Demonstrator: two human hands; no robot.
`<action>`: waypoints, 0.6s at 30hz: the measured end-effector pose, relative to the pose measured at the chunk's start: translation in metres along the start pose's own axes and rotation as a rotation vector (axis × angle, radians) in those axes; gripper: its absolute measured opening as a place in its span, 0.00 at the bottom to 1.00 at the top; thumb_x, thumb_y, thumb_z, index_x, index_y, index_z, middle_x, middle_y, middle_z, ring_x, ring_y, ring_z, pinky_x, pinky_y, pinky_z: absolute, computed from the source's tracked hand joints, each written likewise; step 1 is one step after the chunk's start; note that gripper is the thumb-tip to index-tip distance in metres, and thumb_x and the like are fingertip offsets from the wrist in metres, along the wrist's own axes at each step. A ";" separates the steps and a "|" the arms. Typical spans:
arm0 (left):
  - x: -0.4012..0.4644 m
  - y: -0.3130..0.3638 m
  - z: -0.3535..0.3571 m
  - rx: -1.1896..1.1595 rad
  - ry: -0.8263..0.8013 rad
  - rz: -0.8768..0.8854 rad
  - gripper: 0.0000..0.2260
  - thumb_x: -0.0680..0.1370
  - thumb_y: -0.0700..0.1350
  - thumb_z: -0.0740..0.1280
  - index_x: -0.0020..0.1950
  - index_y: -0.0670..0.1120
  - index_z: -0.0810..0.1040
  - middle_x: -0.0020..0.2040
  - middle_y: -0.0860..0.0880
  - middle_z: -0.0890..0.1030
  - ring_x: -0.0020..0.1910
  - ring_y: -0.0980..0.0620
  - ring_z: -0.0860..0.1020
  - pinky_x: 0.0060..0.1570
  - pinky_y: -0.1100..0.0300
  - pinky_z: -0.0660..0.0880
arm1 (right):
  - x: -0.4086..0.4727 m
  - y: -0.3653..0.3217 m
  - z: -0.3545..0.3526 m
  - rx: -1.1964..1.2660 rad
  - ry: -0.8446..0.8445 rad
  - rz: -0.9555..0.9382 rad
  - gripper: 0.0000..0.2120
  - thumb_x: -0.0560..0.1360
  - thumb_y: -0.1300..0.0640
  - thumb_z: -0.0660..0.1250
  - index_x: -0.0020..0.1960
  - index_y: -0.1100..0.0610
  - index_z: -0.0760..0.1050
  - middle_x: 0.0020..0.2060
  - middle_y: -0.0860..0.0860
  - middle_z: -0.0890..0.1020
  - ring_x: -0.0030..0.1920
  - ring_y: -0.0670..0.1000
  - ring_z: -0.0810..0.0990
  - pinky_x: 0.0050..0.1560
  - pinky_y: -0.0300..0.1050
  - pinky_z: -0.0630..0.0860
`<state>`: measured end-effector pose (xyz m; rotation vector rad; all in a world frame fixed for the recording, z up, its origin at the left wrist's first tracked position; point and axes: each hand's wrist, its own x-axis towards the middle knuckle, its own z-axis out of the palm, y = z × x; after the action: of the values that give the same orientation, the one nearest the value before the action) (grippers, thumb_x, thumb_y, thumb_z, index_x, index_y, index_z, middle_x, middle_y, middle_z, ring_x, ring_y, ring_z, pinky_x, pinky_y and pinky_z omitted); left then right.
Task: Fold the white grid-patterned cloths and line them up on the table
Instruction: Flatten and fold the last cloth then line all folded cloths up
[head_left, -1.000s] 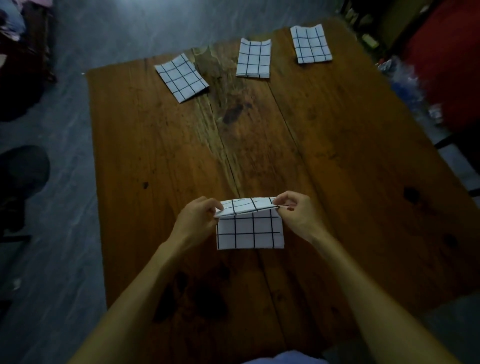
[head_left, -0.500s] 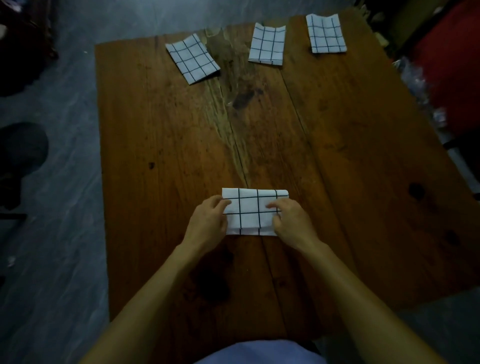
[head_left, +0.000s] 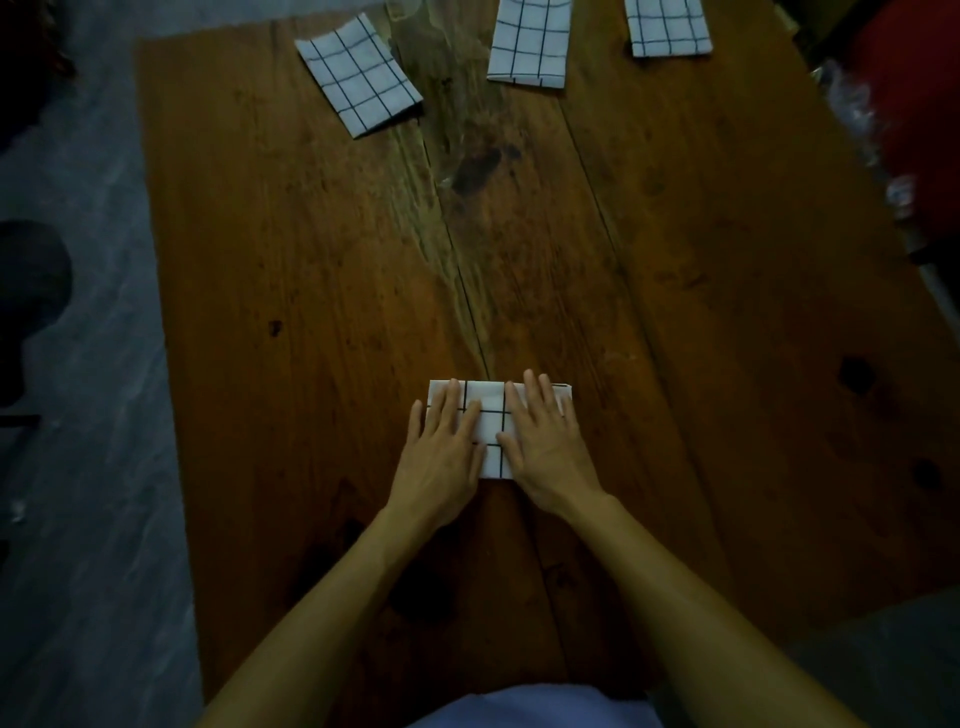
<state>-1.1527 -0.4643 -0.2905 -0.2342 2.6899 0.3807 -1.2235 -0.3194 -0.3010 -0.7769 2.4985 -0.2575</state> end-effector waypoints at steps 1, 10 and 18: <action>0.000 0.001 0.000 -0.003 0.016 0.003 0.27 0.82 0.56 0.49 0.78 0.48 0.46 0.78 0.44 0.41 0.75 0.48 0.37 0.73 0.49 0.36 | -0.001 0.001 0.003 -0.028 -0.006 0.005 0.31 0.80 0.40 0.42 0.77 0.53 0.37 0.77 0.55 0.40 0.76 0.52 0.34 0.73 0.51 0.33; 0.005 0.008 0.007 -0.006 0.035 -0.069 0.28 0.82 0.59 0.47 0.77 0.48 0.42 0.77 0.42 0.39 0.76 0.45 0.37 0.73 0.47 0.37 | 0.007 -0.002 0.003 -0.047 0.063 -0.054 0.32 0.77 0.43 0.34 0.77 0.55 0.41 0.77 0.55 0.43 0.76 0.53 0.37 0.73 0.53 0.33; 0.016 -0.001 -0.002 -0.067 0.309 -0.244 0.22 0.79 0.49 0.61 0.71 0.43 0.67 0.67 0.41 0.71 0.68 0.41 0.67 0.65 0.44 0.63 | 0.021 -0.009 -0.004 0.062 0.277 -0.081 0.25 0.74 0.57 0.69 0.69 0.60 0.69 0.64 0.61 0.74 0.68 0.61 0.70 0.70 0.62 0.58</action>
<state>-1.1677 -0.4681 -0.2957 -0.6844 2.9024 0.3869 -1.2362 -0.3385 -0.3036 -0.8695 2.7029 -0.5002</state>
